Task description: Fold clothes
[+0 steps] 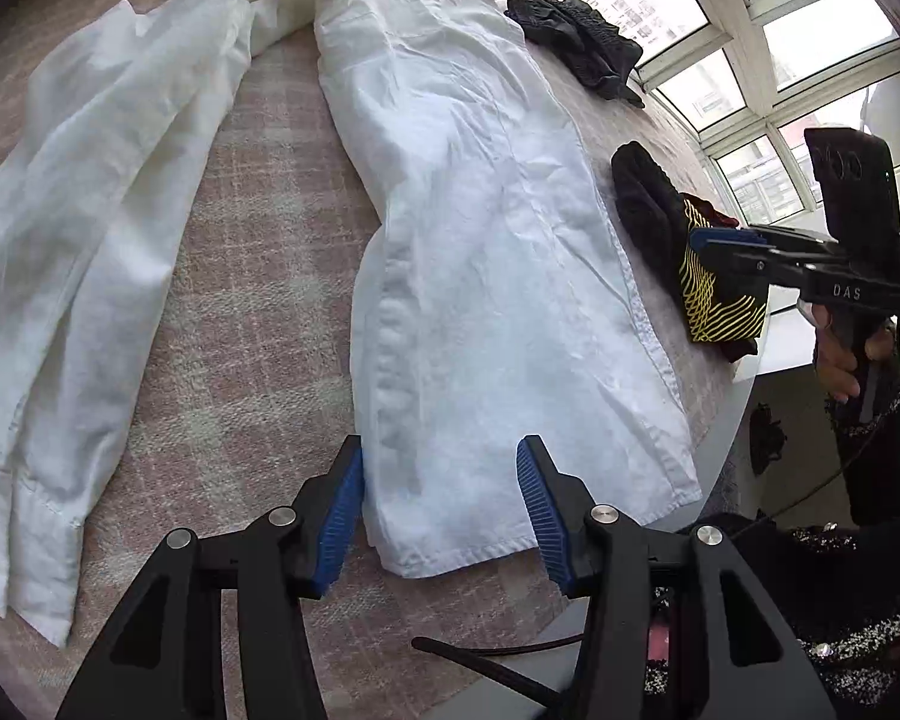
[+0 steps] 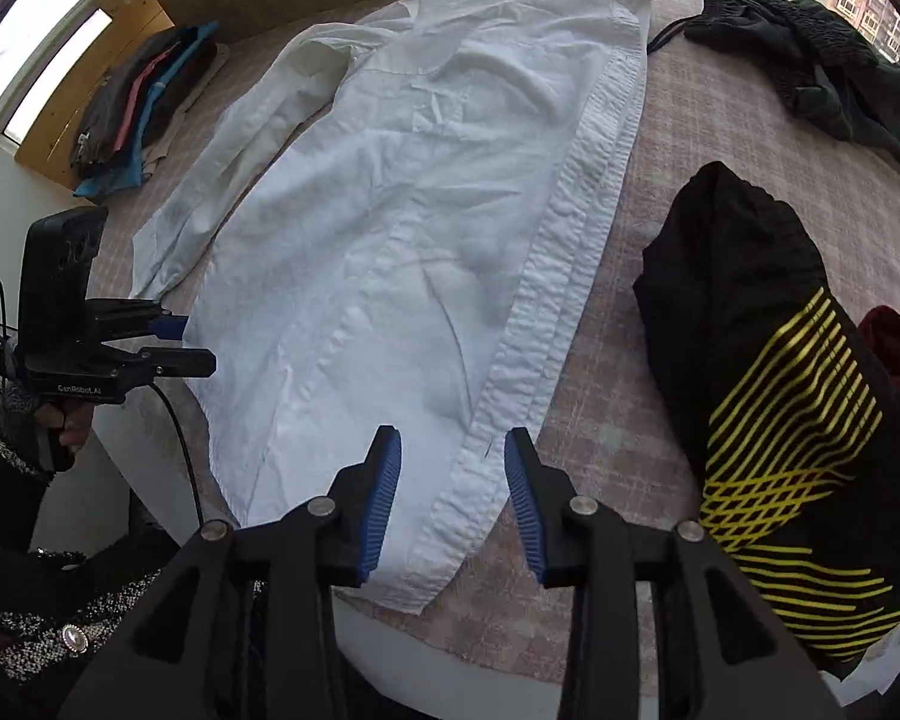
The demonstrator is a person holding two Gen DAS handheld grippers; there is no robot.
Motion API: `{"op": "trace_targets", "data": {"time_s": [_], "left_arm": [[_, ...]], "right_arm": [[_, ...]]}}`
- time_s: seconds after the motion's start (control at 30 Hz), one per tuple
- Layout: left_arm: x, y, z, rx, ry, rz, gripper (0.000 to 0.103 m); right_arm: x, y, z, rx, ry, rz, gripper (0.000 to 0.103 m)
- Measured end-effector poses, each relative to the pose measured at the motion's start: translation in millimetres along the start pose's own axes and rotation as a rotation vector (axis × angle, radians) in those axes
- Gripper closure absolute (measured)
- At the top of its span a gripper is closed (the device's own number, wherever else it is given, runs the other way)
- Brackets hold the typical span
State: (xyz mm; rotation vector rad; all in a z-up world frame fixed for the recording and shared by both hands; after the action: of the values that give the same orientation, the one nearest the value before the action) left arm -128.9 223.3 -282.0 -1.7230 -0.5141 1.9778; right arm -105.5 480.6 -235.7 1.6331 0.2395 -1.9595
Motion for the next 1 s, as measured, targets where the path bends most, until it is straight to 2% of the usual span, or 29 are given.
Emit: {"op": "trace_targets", "data": {"time_s": [0.03,0.07,0.1,0.13,0.2,0.23,0.27,0.3,0.37,0.43,0.5,0.67,0.73,0.8,0.87,0.97,1.0], "left_arm": [[1.1,-2.9,-0.1,0.012,0.005,0.005,0.068],[-1.7,-5.4,0.0,0.014,0.005,0.008,0.091],[-8.7,-7.3,0.4,0.008,-0.002,0.009,0.095],[-17.3,-8.0,0.8,0.011,-0.019,0.029,0.095],[-35.6,-5.8,1.1,0.049,-0.066,0.130,0.083],[-39.0,-3.1,-0.7,0.071,-0.070,0.198,0.056],[-40.5,-1.1,-3.5,0.083,-0.063,0.257,0.043],[-40.5,-3.8,-6.0,0.100,-0.054,0.290,0.044],[-36.5,-32.1,-14.9,0.193,-0.044,0.253,0.044],[-25.7,-68.3,-31.9,0.333,-0.029,0.200,0.041],[-4.9,-102.8,-52.7,0.489,0.009,0.180,0.041],[54.2,-153.3,-90.3,0.858,0.083,0.284,0.041],[71.0,-162.1,-97.5,0.950,0.108,0.317,0.041],[81.9,-165.6,-95.3,0.949,0.153,0.302,0.048],[81.2,-165.6,-80.4,0.839,0.183,0.231,0.075],[59.2,-162.4,-45.3,0.617,0.152,0.078,0.075],[50.3,-158.3,-35.2,0.573,0.125,0.063,0.075]], "right_arm": [[5.0,0.3,-11.9,0.022,0.006,0.000,0.067],[9.9,0.6,-23.8,0.045,0.011,0.001,0.067],[14.0,0.3,-32.1,0.061,0.014,-0.005,0.067],[17.4,-0.2,-37.4,0.071,0.017,-0.009,0.067],[23.4,-1.5,-45.9,0.091,0.020,-0.011,0.067],[25.8,-2.5,-48.6,0.100,0.020,-0.008,0.067],[28.2,-3.6,-51.0,0.109,0.022,-0.008,0.067],[30.3,-4.4,-52.7,0.116,0.021,-0.006,0.067],[33.4,-5.5,-55.2,0.135,0.018,0.011,0.067],[29.5,-8.2,-56.8,0.154,0.002,0.020,0.067],[21.1,-13.1,-58.0,0.163,-0.023,0.010,0.067],[-5.4,-27.8,-65.9,0.199,-0.080,-0.007,0.067],[-13.3,-31.2,-71.3,0.206,-0.099,-0.020,0.067],[-19.6,-29.5,-74.2,0.214,-0.118,-0.021,0.067],[-21.9,-29.1,-75.8,0.218,-0.136,-0.012,0.067],[-19.7,-27.3,-75.4,0.209,-0.155,-0.007,0.067],[-17.6,-26.1,-74.3,0.197,-0.158,-0.001,0.067]]}}
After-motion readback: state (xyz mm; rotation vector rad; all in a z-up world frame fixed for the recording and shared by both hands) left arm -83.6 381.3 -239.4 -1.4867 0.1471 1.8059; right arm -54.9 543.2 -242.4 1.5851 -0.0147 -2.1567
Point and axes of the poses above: each gripper's, at about its wrist camera, not at the fingertips, and x roughly the way its jaws point, y to its left, z to its top, the point moved 8 cm from there along x, roughly the way its jaws point, and after that the axes turned 9 degrees about -x, right-handed, at the moved point
